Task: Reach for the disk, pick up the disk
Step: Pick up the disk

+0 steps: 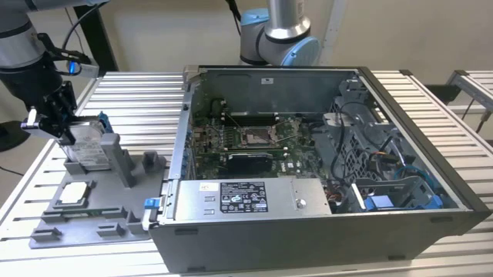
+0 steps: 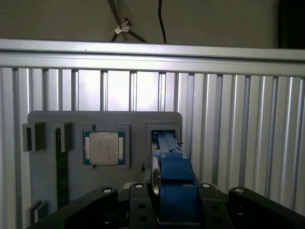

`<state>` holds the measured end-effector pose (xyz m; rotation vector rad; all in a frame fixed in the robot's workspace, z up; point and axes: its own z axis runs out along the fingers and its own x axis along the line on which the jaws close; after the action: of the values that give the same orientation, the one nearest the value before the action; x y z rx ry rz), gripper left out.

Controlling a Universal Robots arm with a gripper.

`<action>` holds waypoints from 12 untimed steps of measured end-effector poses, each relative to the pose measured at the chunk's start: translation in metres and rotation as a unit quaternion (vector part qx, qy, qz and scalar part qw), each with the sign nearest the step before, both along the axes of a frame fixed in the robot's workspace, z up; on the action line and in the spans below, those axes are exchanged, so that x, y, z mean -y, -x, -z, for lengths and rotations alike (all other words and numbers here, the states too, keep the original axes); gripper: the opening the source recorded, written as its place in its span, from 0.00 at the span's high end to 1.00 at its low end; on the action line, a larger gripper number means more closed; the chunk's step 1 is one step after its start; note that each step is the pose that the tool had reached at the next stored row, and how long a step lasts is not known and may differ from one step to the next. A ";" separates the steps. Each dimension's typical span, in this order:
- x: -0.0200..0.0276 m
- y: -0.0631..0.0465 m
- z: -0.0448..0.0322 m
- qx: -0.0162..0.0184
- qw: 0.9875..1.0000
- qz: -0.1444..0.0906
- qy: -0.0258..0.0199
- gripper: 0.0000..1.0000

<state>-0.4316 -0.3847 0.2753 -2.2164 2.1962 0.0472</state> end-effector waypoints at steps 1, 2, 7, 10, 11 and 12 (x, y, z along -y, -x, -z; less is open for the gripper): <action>0.0000 0.000 0.0000 0.000 1.000 0.000 0.000 1.00; 0.0000 0.000 0.0001 0.000 1.000 0.000 0.000 1.00; 0.0000 0.000 0.0006 0.000 1.000 0.000 0.000 1.00; 0.0000 0.000 0.0008 0.000 1.000 0.000 0.000 1.00; 0.0000 0.000 0.0008 0.000 1.000 0.000 0.000 1.00; 0.0000 0.000 0.0009 0.000 1.000 0.000 0.000 1.00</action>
<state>-0.4316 -0.3847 0.2745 -2.2164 2.1961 0.0471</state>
